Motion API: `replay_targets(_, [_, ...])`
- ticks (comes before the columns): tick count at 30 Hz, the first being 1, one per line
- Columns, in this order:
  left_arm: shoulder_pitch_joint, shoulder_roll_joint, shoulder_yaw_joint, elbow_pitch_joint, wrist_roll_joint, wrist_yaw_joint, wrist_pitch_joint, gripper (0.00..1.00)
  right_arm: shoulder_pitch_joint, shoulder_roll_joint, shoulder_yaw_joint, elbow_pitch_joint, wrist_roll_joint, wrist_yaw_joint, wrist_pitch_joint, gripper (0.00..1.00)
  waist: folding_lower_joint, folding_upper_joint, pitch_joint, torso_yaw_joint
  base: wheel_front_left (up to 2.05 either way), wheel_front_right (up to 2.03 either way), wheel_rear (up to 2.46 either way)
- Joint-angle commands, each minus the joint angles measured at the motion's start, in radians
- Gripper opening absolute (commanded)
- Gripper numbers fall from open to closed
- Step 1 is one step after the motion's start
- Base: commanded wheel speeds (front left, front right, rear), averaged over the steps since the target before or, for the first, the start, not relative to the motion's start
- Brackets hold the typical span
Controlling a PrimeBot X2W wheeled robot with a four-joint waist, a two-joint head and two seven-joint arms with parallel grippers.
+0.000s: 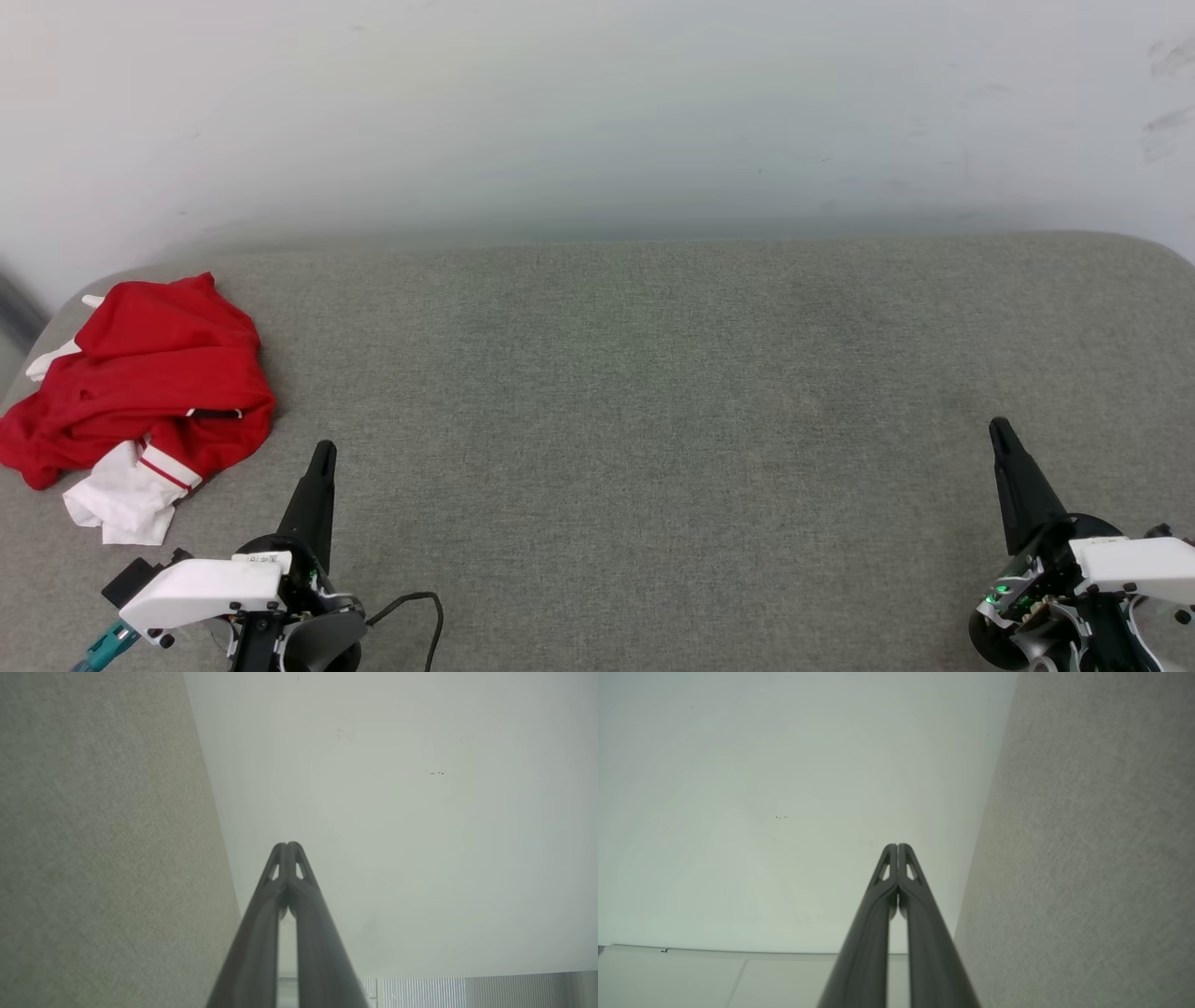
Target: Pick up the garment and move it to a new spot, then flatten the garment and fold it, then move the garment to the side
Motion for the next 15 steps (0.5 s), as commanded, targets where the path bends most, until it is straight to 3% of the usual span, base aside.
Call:
replay_targets(1, [-0.009,-0.001,0.002,0.0,0.001,-0.003,0.001,0.0,-0.011,0.004,0.001,0.001,0.003,0.0,0.0,0.0,0.0,0.0,0.0,0.0,0.0,0.0,0.0])
replay_targets(15, [-0.009,-0.001,0.002,0.0,0.001,-0.003,0.001,0.0,-0.011,0.004,0.001,0.001,0.003,0.0,0.0,0.0,0.0,0.0,0.0,0.0,0.0,0.0,0.0])
